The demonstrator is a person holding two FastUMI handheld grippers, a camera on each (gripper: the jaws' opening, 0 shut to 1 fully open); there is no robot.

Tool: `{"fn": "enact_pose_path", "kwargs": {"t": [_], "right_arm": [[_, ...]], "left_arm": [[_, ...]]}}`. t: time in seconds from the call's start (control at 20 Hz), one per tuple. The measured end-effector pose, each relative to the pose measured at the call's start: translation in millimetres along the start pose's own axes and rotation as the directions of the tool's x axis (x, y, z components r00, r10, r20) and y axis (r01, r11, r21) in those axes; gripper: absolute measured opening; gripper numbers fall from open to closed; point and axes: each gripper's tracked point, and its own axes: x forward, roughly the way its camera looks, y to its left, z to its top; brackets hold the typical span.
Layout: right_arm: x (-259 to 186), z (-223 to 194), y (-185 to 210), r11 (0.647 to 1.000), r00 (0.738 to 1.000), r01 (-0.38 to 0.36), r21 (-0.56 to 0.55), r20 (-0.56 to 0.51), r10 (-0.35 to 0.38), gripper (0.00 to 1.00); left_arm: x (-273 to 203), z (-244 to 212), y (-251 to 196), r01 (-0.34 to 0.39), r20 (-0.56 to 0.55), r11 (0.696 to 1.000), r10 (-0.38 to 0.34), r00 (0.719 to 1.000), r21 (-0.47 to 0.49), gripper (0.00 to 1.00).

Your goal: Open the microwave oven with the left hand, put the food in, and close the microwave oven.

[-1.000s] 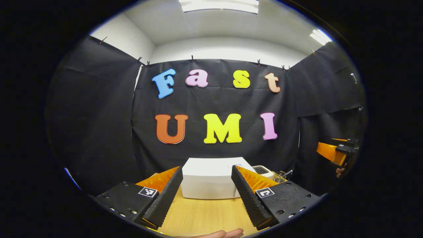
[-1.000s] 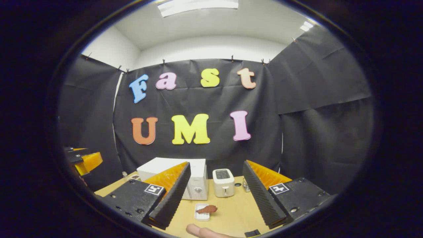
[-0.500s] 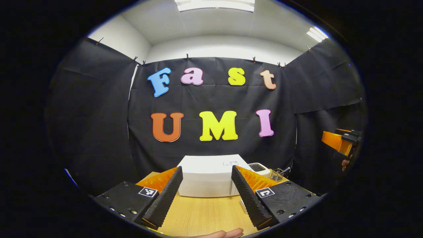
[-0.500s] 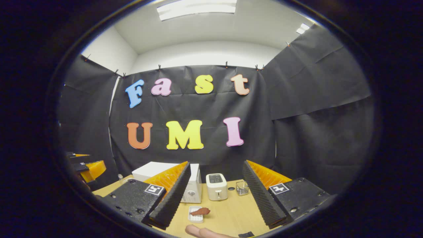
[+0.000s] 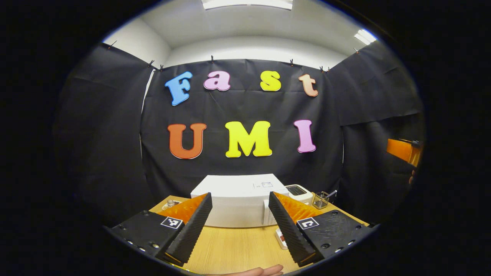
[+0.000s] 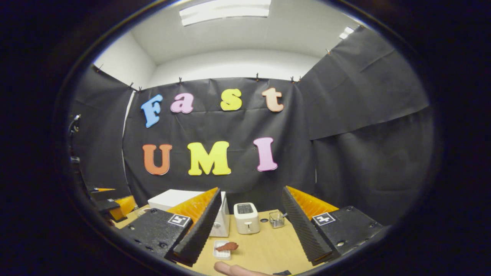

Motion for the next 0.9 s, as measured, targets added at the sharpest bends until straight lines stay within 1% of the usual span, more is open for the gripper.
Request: {"fn": "enact_pose_path", "kwargs": {"t": [0.05, 0.1, 0.2, 0.25, 0.35, 0.4, 0.5, 0.55, 0.6, 0.65, 0.7, 0.8, 0.85, 0.9], "right_arm": [[1.6, -3.0, -0.4, 1.0, 1.0, -0.005, -0.001, 0.001, 0.005, 1.0], [3.5, -4.6, -1.1, 1.0, 1.0, -0.006, -0.001, 0.004, 0.006, 0.9], [7.2, -7.1, -4.8, 1.0, 1.0, -0.002, 0.001, 0.014, 0.002, 0.9], [10.4, -9.6, -7.7, 1.0, 1.0, 0.003, -0.001, 0.018, -0.003, 1.0], [16.5, -13.1, -10.6, 1.0, 1.0, -0.007, -0.012, 0.02, 0.007, 1.0], [19.9, -15.2, -12.8, 1.0, 1.0, -0.012, -0.019, 0.017, 0.013, 0.9], [28.0, -17.7, -21.6, 0.999, 1.0, -0.013, -0.035, 0.023, 0.014, 0.89], [31.5, -21.7, -27.2, 0.999, 1.0, -0.009, -0.043, 0.019, 0.01, 0.9], [34.9, -25.6, -33.3, 0.999, 1.0, -0.002, -0.045, 0.019, 0.003, 1.0], [37.8, -28.6, -37.5, 0.999, 1.0, 0.0, -0.047, 0.017, 0.0, 0.9], [40.3, -32.1, -41.2, 0.999, 1.0, 0.001, -0.049, 0.016, 0.0, 1.0], [46.0, -40.7, -50.6, 0.998, 1.0, 0.004, -0.056, 0.014, -0.003, 1.0], [48.9, -44.0, -55.8, 0.998, 1.0, 0.009, -0.061, 0.013, -0.008, 0.9], [52.9, -48.2, -60.6, 0.998, 1.0, 0.013, -0.067, 0.011, -0.012, 1.0]], "left_arm": [[9.7, -10.5, -4.2, 0.002, -0.008, 1.0, -0.003, 1.0, -0.007, 0.92], [21.2, -21.7, -7.5, 0.002, -0.02, 1.0, -0.002, 1.0, -0.018, 0.92], [47.2, -43.0, -15.3, 0.007, -0.031, 0.999, -0.008, 0.999, -0.039, 0.92], [60.5, -54.7, -19.3, 0.015, -0.034, 0.999, -0.016, 0.999, -0.04, 0.92], [86.7, -77.6, -25.8, 0.021, -0.04, 0.999, -0.022, 0.999, -0.024, 0.92], [100.3, -89.0, -27.4, 0.015, -0.042, 1.0, -0.016, 0.999, -0.017, 0.92], [124.9, -114.6, -35.4, 0.015, -0.063, 1.0, -0.017, 0.998, -0.024, 0.92], [136.5, -129.0, -39.3, 0.013, -0.082, 1.0, -0.015, 0.996, -0.028, 0.92], [147.2, -142.4, -42.4, 0.009, -0.104, 0.999, -0.012, 0.994, -0.031, 0.92], [157.0, -155.6, -46.2, 0.011, -0.125, 0.999, -0.015, 0.992, -0.033, 0.92], [166.4, -166.9, -51.5, 0.016, -0.139, 0.999, -0.021, 0.99, -0.034, 0.92], [182.8, -180.7, -55.7, 0.016, -0.138, 1.0, -0.017, 0.99, -0.011, 0.93], [190.7, -186.8, -56.6, 0.013, -0.134, 1.0, -0.013, 0.991, -0.002, 0.93], [198.1, -191.6, -59.6, 0.014, -0.132, 1.0, -0.015, 0.991, -0.006, 0.93]]}}
